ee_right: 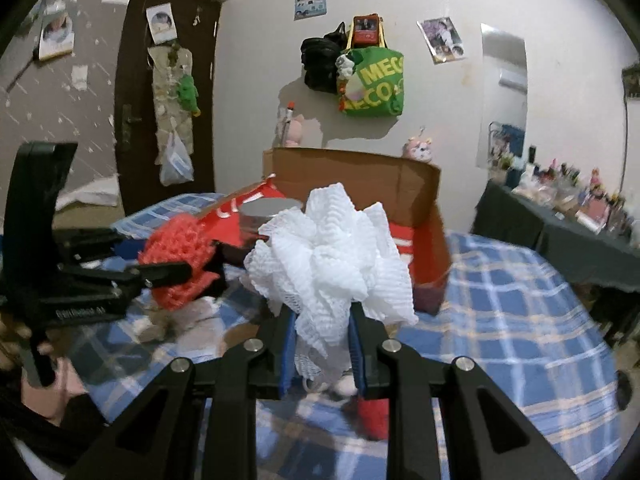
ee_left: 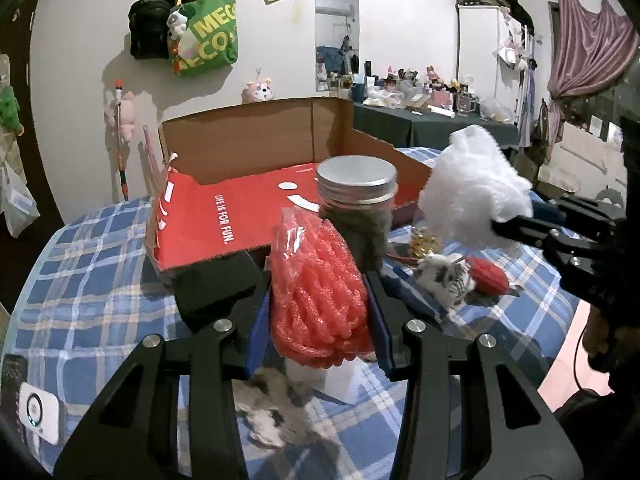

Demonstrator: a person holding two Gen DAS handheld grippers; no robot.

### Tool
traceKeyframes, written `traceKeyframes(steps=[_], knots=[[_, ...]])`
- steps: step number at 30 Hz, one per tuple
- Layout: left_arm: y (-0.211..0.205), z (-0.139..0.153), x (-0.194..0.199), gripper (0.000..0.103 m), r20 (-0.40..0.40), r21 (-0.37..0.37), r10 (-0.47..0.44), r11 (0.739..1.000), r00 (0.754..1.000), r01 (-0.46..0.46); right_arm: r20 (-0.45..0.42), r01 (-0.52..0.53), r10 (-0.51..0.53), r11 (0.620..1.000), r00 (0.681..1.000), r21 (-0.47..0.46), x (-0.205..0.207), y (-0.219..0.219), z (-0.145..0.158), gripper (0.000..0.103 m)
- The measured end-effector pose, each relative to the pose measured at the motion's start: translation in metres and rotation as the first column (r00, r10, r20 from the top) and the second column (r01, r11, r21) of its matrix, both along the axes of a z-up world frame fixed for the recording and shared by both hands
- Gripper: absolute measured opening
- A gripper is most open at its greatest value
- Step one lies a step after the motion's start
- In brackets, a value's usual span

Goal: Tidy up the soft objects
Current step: 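Carry the red sponge in the left tool while the right tool carries the white sponge into the box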

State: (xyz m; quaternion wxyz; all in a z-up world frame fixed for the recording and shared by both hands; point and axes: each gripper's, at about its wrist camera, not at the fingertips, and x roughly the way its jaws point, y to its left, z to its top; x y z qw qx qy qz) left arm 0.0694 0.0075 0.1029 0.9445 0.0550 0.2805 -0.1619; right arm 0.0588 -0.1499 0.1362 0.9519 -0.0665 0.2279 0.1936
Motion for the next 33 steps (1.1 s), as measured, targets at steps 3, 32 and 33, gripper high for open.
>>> traceKeyframes(steps=[3,32,33], knots=[[0.006,0.006,0.010,0.041,-0.008,-0.004,-0.004,1.000,1.000,0.003,0.029,0.022,-0.020,0.998,0.999,-0.052,0.003,-0.001,0.005,0.025],[0.029,0.016,0.099,0.041,-0.118,0.023,-0.009,1.000,0.993,0.012,0.028,0.056,-0.052,0.987,0.998,-0.148,0.076,-0.014,0.028,0.026],[0.029,0.017,0.104,0.041,-0.120,0.025,-0.010,1.000,0.993,0.013,0.027,0.055,-0.051,0.987,0.998,-0.150,0.080,-0.013,0.029,0.026]])
